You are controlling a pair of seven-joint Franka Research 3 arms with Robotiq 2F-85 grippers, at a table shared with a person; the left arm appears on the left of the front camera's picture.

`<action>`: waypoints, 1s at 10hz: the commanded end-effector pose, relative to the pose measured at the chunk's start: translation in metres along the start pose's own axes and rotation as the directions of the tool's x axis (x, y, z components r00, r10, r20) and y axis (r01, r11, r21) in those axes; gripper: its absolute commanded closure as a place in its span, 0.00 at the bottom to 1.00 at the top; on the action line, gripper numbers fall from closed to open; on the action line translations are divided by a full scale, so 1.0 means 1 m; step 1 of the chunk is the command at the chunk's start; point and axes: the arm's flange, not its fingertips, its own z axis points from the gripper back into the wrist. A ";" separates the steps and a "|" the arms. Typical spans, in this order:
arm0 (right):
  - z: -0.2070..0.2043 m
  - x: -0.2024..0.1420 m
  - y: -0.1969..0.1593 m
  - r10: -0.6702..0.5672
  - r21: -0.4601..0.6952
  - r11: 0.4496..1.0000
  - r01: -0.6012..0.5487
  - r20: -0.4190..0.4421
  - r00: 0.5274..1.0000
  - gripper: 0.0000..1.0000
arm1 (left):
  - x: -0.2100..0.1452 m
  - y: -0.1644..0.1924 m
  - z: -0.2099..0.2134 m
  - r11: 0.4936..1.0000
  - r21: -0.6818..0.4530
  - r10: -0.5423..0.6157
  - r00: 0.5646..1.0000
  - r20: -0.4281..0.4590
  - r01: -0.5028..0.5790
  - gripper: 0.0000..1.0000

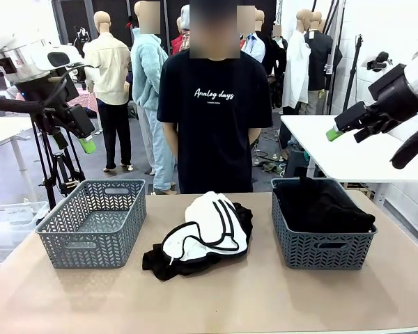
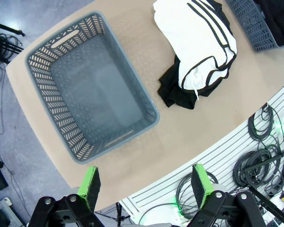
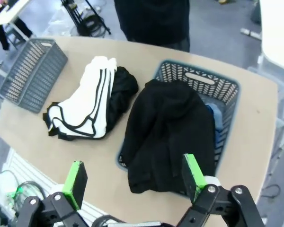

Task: Sort the tops and bottoms.
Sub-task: Lift clothes from the center of the table with your left hand.

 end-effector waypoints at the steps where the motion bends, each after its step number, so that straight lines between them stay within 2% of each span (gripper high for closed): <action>1: 0.008 -0.002 -0.001 -0.004 -0.025 1.000 0.004 0.008 1.000 0.00 | 0.000 0.000 0.000 1.000 0.000 0.000 1.000 0.000 0.000 0.00; 2: 0.008 -0.002 -0.001 -0.004 -0.025 1.000 0.004 0.008 1.000 0.00 | -0.018 -0.017 0.025 0.999 0.051 -0.007 0.997 0.075 0.003 0.00; 3: 0.008 -0.002 -0.001 -0.004 -0.025 1.000 0.004 0.008 1.000 0.00 | -0.015 -0.039 0.032 0.995 0.092 -0.053 0.991 0.120 0.042 0.00; 4: 0.008 -0.002 -0.001 -0.004 -0.025 1.000 0.004 0.008 1.000 0.00 | 0.002 -0.054 0.023 0.993 0.093 -0.080 0.988 0.131 0.068 0.00; 5: 0.008 -0.002 -0.001 -0.004 -0.025 1.000 0.004 0.008 1.000 0.00 | 0.021 -0.076 0.008 0.993 0.049 -0.118 0.984 0.132 0.112 0.00; 8: 0.008 -0.002 -0.001 -0.004 -0.025 1.000 0.004 0.008 1.000 0.00 | 0.052 -0.122 -0.050 0.992 0.032 -0.121 0.991 0.062 0.119 0.00; 10: 0.008 -0.002 -0.001 -0.004 -0.025 1.000 0.004 0.008 1.000 0.00 | 0.063 -0.145 -0.089 0.987 0.023 -0.155 0.987 -0.051 0.156 0.00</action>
